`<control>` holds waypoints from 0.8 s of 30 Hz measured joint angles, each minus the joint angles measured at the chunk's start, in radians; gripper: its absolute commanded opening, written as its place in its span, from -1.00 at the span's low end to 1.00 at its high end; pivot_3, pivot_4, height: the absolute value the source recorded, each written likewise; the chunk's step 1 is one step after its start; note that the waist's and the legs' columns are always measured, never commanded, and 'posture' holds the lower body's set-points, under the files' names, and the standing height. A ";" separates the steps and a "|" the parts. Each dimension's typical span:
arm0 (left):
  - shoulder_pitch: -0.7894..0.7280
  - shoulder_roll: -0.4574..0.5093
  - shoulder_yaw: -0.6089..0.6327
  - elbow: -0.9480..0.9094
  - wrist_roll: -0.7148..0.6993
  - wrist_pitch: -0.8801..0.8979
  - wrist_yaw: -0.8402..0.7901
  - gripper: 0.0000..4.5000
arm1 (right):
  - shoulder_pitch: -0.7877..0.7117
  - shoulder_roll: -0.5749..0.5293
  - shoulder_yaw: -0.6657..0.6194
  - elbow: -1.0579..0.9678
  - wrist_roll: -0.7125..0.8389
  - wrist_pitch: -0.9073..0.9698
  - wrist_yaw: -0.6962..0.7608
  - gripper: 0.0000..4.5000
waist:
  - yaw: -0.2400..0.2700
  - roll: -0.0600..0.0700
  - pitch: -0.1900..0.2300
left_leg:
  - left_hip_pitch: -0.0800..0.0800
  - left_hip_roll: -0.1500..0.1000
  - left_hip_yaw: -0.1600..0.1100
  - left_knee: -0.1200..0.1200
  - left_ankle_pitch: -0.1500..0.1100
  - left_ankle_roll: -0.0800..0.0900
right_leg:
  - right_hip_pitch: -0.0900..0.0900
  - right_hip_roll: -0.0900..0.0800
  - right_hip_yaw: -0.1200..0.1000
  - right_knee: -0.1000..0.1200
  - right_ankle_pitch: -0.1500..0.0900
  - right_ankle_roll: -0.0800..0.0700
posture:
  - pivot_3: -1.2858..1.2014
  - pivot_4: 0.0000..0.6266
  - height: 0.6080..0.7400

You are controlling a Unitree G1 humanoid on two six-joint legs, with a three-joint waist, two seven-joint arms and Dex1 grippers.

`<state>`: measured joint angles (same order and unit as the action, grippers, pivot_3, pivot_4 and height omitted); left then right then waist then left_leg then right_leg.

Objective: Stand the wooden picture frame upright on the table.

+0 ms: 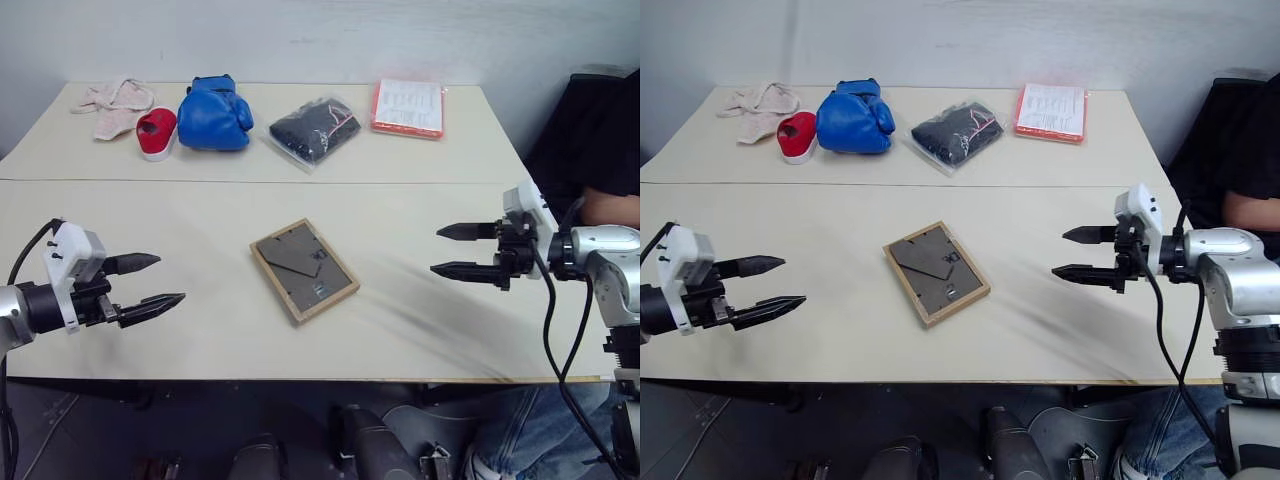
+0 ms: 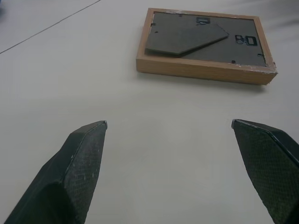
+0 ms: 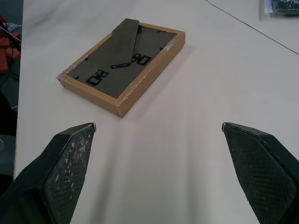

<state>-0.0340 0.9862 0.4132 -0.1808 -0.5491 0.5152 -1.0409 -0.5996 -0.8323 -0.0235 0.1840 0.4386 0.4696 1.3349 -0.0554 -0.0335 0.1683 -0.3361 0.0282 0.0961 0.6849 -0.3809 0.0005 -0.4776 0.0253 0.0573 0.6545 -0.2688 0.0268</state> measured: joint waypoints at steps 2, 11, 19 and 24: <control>-0.047 0.002 -0.104 0.021 0.060 -0.061 -0.030 0.59 | -0.044 0.043 0.052 0.011 -0.053 -0.052 -0.017 0.56 | -0.003 0.000 0.000 | 0.001 0.000 0.001 0.000 0.000 0.000 | 0.000 0.000 0.001 0.001 0.000 0.000 | 0.03 -0.52 1.00; -0.371 -0.096 -0.443 0.304 0.319 -0.286 -0.084 -0.44 | -0.178 0.274 0.239 0.184 -0.261 -0.240 -0.118 -0.60 | -0.002 0.000 0.000 | 0.000 -0.001 0.002 0.001 0.004 -0.004 | -0.002 0.000 0.001 0.004 0.000 -0.001 | 0.03 -0.52 1.00; -0.529 -0.208 -0.517 0.466 0.364 -0.320 -0.108 -0.99 | -0.187 0.373 0.303 0.304 -0.371 -0.361 -0.168 -1.00 | -0.004 0.000 0.000 | -0.003 0.000 0.002 0.001 0.006 -0.007 | -0.003 0.000 0.000 0.006 0.000 -0.001 | 0.03 -0.52 1.00; -0.591 -0.259 -0.542 0.559 0.398 -0.343 -0.113 -0.99 | -0.148 0.379 0.308 0.214 -0.373 -0.336 -0.163 -1.00 | -0.004 0.000 0.000 | -0.001 0.000 0.001 0.002 0.007 -0.009 | -0.003 0.000 0.000 0.006 0.000 -0.001 | 0.03 -0.52 1.00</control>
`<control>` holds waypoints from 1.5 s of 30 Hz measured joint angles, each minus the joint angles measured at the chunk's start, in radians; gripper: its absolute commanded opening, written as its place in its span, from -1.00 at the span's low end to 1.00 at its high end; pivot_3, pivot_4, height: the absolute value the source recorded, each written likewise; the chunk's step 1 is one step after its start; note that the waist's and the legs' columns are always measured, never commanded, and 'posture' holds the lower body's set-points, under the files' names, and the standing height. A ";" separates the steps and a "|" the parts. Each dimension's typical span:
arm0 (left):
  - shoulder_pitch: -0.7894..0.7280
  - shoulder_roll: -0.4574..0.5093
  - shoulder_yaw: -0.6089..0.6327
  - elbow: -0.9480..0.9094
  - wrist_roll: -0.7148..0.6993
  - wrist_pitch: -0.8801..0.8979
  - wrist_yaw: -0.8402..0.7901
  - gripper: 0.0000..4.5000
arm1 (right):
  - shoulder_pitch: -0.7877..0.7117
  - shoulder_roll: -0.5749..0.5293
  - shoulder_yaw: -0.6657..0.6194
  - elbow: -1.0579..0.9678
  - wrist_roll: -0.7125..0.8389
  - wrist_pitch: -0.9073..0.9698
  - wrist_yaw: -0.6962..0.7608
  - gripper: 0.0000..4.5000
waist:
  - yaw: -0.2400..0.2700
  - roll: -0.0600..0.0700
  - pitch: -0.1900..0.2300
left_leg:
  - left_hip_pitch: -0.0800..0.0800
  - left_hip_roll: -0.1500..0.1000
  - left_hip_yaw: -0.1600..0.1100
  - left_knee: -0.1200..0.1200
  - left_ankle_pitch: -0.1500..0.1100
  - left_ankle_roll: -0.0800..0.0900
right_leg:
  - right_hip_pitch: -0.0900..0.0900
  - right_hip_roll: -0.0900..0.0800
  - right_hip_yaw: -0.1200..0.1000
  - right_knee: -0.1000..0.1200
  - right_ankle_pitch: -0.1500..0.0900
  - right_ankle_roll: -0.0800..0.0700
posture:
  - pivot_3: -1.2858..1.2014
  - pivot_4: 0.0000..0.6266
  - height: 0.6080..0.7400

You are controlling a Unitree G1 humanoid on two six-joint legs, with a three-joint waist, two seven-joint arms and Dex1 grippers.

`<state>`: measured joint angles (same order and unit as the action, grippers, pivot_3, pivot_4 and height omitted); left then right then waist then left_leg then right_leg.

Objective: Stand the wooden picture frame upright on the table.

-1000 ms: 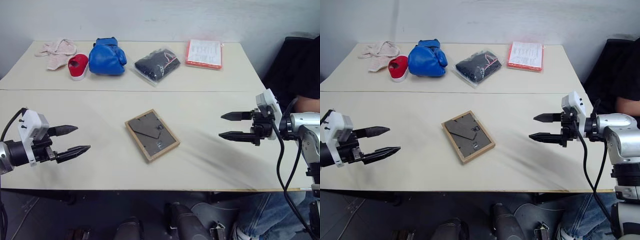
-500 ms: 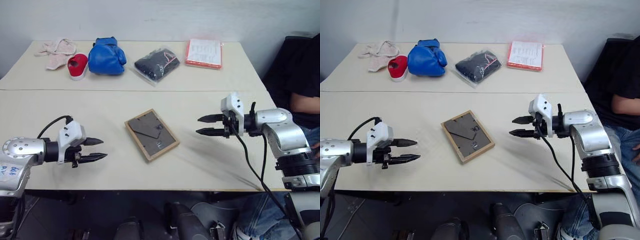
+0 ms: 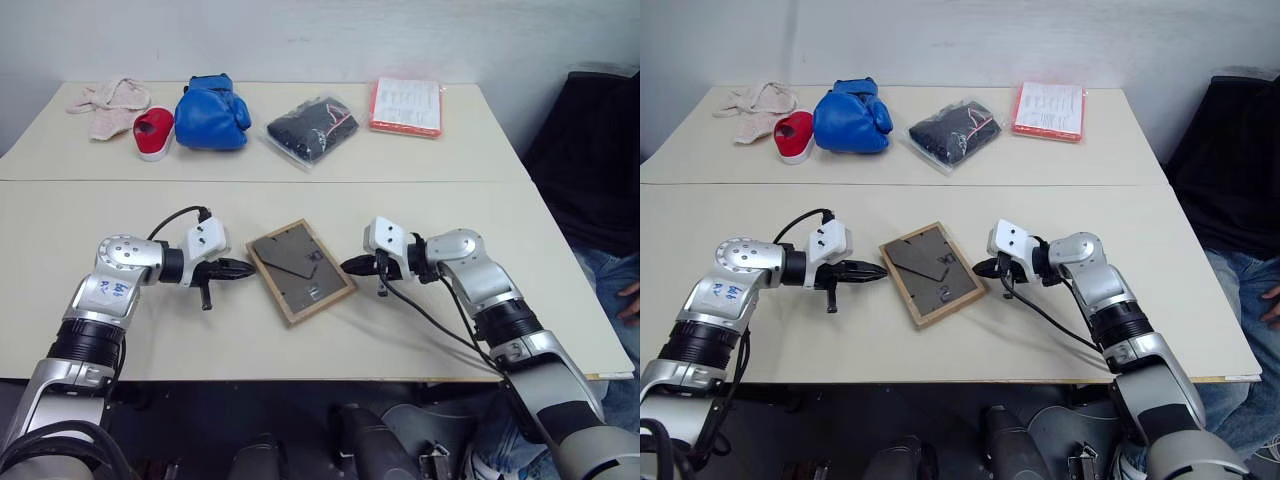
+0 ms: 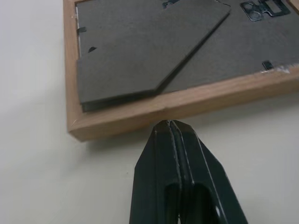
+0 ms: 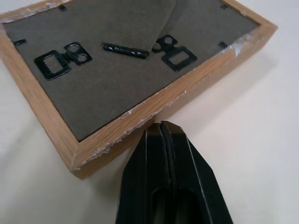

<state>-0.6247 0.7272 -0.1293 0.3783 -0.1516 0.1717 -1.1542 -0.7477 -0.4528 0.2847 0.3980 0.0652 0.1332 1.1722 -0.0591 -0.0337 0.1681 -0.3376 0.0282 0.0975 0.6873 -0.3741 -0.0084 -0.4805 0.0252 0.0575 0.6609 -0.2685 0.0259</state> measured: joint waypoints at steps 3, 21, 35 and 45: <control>-0.053 -0.040 0.004 0.078 0.001 -0.001 0.006 -0.99 | 0.083 -0.033 0.007 -0.134 0.015 0.048 0.043 -1.00 | 0.005 0.000 0.000 | 0.000 0.000 -0.001 0.002 0.000 0.000 | 0.001 0.000 -0.001 0.000 0.000 0.000 | 0.03 -0.52 1.00; -0.099 0.096 0.007 0.094 -0.191 0.824 -0.222 0.43 | 0.144 -0.143 0.024 -0.314 -0.031 0.039 0.034 -1.00 | 0.002 0.000 0.000 | -0.002 -0.001 -0.002 0.006 -0.003 0.005 | 0.001 0.000 -0.001 0.001 0.000 0.000 | 0.03 -0.52 1.00; -0.185 -0.055 -0.054 0.067 -0.221 1.014 -0.103 0.99 | 0.144 -0.114 0.065 -0.310 -0.103 -0.001 -0.021 -1.00 | 0.026 0.002 -0.003 | 0.000 -0.002 -0.003 0.009 -0.003 0.003 | 0.004 -0.001 -0.001 0.002 0.000 0.000 | 0.03 -0.52 1.00; -0.223 -0.186 -0.047 0.067 -0.246 1.078 -0.036 0.81 | 0.143 -0.099 0.065 -0.298 -0.106 0.003 -0.029 -1.00 | 0.031 0.003 -0.004 | 0.000 -0.002 -0.003 0.010 -0.004 0.004 | 0.005 -0.002 -0.001 0.001 0.000 0.001 | 0.03 -0.52 1.00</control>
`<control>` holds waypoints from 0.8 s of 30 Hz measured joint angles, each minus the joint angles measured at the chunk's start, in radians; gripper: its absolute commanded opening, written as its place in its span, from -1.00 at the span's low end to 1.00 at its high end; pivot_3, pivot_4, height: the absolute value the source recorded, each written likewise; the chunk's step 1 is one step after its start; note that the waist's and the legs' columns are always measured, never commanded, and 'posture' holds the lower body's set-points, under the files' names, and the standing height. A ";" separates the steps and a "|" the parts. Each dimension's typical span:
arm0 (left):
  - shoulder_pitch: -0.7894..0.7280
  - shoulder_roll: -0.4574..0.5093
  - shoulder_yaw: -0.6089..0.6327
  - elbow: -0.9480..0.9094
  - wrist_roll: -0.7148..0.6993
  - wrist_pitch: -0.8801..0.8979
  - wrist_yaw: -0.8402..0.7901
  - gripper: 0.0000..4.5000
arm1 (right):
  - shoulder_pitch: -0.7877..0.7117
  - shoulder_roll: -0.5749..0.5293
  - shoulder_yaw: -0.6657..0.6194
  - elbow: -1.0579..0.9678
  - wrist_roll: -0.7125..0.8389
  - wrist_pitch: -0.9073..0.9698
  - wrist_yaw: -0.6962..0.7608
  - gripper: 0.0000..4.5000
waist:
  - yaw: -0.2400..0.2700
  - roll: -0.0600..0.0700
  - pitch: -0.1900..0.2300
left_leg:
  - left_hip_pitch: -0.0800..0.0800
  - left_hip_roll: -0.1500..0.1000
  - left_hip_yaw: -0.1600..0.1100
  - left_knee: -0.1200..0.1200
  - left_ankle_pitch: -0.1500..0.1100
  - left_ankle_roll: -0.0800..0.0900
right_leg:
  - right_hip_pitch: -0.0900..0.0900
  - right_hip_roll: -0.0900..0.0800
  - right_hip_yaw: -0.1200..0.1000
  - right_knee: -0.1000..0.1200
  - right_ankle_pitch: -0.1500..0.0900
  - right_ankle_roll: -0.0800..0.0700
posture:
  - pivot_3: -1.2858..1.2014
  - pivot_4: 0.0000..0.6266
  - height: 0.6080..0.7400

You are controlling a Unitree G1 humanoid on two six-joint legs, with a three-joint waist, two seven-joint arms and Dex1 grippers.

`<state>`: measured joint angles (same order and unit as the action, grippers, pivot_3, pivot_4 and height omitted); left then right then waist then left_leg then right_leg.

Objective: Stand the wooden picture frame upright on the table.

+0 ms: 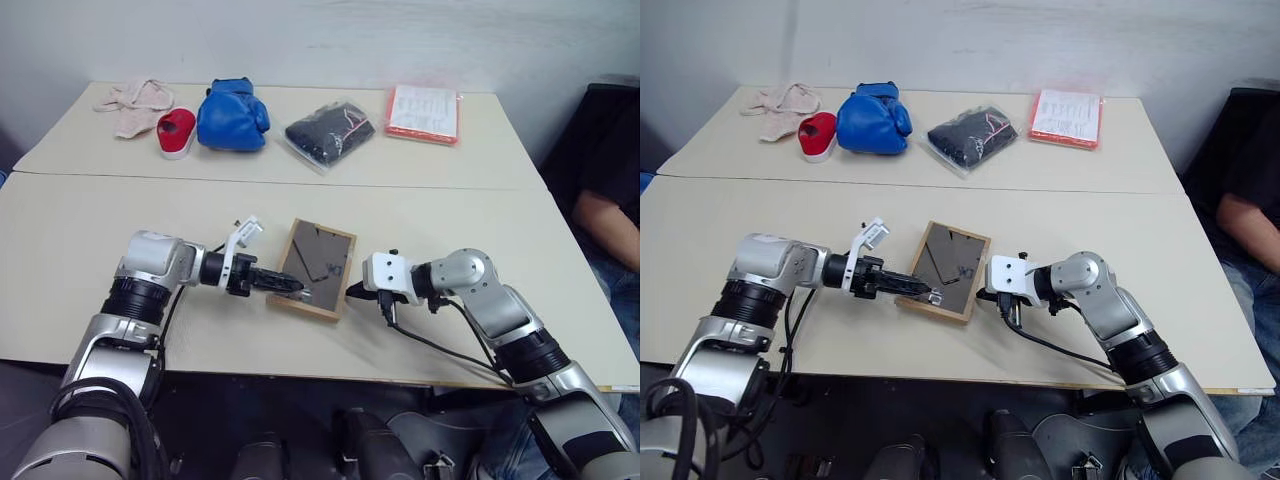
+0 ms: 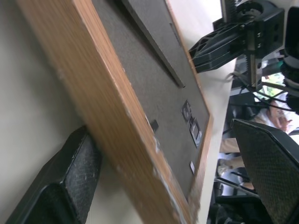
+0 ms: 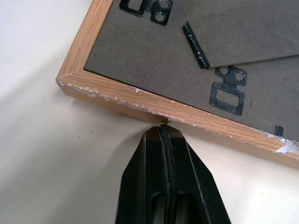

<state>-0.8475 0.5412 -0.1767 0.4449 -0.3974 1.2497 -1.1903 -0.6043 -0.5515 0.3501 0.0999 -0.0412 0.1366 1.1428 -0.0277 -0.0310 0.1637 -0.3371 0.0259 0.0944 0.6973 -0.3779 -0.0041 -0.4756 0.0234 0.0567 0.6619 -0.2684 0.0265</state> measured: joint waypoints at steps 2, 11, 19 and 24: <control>0.000 -0.012 0.005 0.003 -0.005 0.017 0.016 0.58 | 0.000 0.000 0.000 0.000 0.000 0.001 -0.001 -1.00 | -0.002 0.000 0.000 | 0.000 0.000 0.000 0.000 0.000 0.000 | 0.000 0.000 0.000 0.000 0.000 0.000 | 0.03 -0.52 1.00; 0.028 0.000 0.020 -0.053 -0.091 0.074 -0.001 -0.44 | 0.051 0.000 -0.011 -0.081 0.034 0.079 -0.018 -1.00 | -0.016 0.000 0.000 | -0.002 0.001 0.000 0.000 0.001 -0.002 | -0.003 0.001 0.000 0.002 0.000 0.000 | 0.03 -0.52 1.00; 0.111 0.064 0.180 -0.238 -0.192 0.140 0.064 -0.44 | 0.069 -0.150 -0.233 -0.302 0.359 0.458 0.079 -0.01 | -0.021 -0.001 0.001 | -0.003 0.001 -0.001 0.000 0.001 -0.002 | -0.004 0.001 0.000 0.002 0.000 0.000 | 0.03 -0.52 1.00; 0.154 0.059 0.216 -0.398 -0.267 0.172 0.106 -0.44 | -0.067 -0.076 -0.284 -0.327 0.515 0.660 0.023 0.69 | -0.027 -0.001 0.001 | -0.002 0.001 -0.001 0.000 0.001 -0.003 | -0.003 0.001 0.000 0.003 0.000 0.000 | 0.03 -0.52 1.00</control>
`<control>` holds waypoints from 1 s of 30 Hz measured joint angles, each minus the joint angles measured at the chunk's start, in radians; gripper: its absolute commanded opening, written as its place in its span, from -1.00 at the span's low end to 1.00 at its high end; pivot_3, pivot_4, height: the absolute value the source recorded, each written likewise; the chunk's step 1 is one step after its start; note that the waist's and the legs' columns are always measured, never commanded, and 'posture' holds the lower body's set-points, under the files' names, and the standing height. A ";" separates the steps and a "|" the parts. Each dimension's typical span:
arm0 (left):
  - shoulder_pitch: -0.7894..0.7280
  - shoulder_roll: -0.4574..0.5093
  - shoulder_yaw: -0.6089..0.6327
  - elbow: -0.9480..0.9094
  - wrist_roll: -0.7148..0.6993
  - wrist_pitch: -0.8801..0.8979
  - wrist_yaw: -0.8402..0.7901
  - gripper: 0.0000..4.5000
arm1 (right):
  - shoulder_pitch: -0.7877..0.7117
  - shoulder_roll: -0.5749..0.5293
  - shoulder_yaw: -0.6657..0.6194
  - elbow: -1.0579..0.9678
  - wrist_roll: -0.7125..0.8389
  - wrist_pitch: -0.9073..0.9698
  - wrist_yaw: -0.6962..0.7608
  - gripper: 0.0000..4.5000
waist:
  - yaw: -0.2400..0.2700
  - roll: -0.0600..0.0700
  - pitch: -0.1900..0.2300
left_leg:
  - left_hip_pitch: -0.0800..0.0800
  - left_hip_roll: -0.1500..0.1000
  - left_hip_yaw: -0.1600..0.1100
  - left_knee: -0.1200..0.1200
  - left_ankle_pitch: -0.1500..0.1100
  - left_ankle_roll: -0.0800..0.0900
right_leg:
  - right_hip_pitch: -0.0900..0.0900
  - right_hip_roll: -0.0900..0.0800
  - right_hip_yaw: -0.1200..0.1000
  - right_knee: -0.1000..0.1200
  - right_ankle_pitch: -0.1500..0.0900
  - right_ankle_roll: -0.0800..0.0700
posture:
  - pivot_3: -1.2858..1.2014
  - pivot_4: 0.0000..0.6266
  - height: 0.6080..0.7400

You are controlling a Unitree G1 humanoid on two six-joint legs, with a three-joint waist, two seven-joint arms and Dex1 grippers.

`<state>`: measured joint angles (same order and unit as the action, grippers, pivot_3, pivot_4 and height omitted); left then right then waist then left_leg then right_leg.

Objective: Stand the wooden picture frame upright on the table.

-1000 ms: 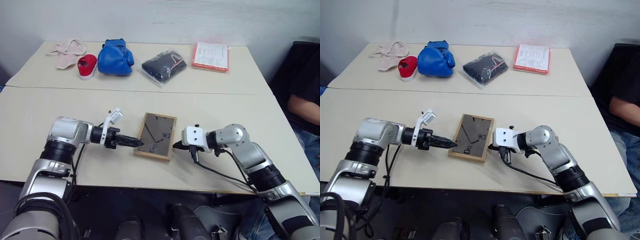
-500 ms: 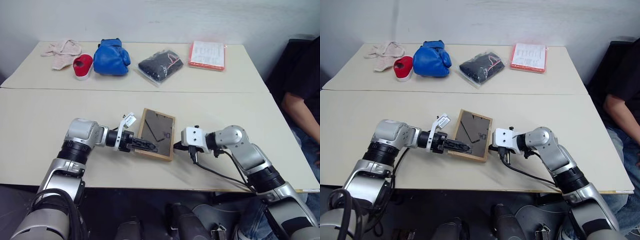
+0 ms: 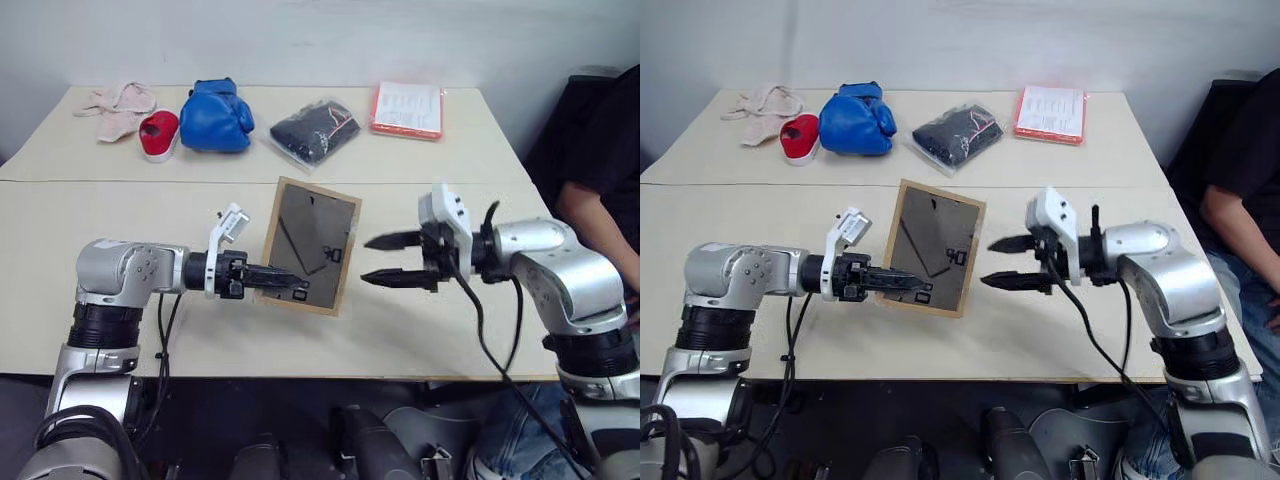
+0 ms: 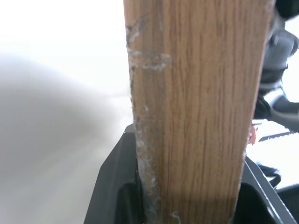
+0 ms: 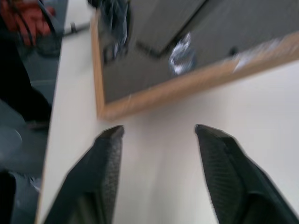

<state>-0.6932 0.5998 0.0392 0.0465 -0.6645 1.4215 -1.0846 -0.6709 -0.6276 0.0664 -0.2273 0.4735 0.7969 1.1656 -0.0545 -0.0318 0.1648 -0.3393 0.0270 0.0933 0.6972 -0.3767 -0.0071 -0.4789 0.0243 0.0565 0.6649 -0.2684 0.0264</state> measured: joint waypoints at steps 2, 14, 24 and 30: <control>0.015 0.005 0.011 -0.009 -0.007 0.004 0.017 -0.44 | -0.026 0.043 0.005 0.024 0.025 0.044 -0.032 0.80 | 0.002 0.000 0.000 | -0.002 0.000 0.000 0.000 0.000 0.001 | 0.000 0.000 0.000 -0.002 0.000 0.000 | 0.03 -0.52 1.00; 0.030 0.019 -0.008 -0.041 -0.020 -0.042 0.047 -0.44 | -0.108 0.140 0.122 -0.011 0.068 0.053 -0.070 1.00 | 0.001 0.000 0.000 | -0.004 0.000 -0.001 0.000 0.000 0.001 | -0.002 0.000 -0.001 -0.003 0.000 0.000 | 0.03 -0.52 1.00; 0.021 0.031 -0.016 0.001 -0.021 -0.060 0.057 -0.44 | 0.016 -0.133 0.075 -0.051 -0.083 -0.225 -0.064 1.00 | 0.003 0.000 0.000 | -0.004 0.000 -0.001 0.000 -0.001 0.002 | -0.002 0.000 -0.001 -0.005 0.000 0.000 | 0.03 -0.52 1.00; -0.003 0.035 -0.018 0.002 -0.040 -0.056 0.057 -0.44 | 0.088 -0.159 0.077 0.195 -0.438 -1.061 -0.165 1.00 | -0.006 -0.001 0.001 | -0.003 -0.001 0.001 -0.001 -0.001 0.001 | -0.001 0.002 0.001 -0.004 0.001 0.002 | 0.03 -0.52 1.00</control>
<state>-0.6963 0.6352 0.0214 0.0485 -0.7049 1.3658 -1.0277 -0.5829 -0.7867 0.1430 -0.0324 0.0359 -0.2638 1.0008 -0.0607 -0.0329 0.1655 -0.3426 0.0265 0.0942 0.6966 -0.3773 -0.0061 -0.4801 0.0258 0.0576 0.6604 -0.2678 0.0282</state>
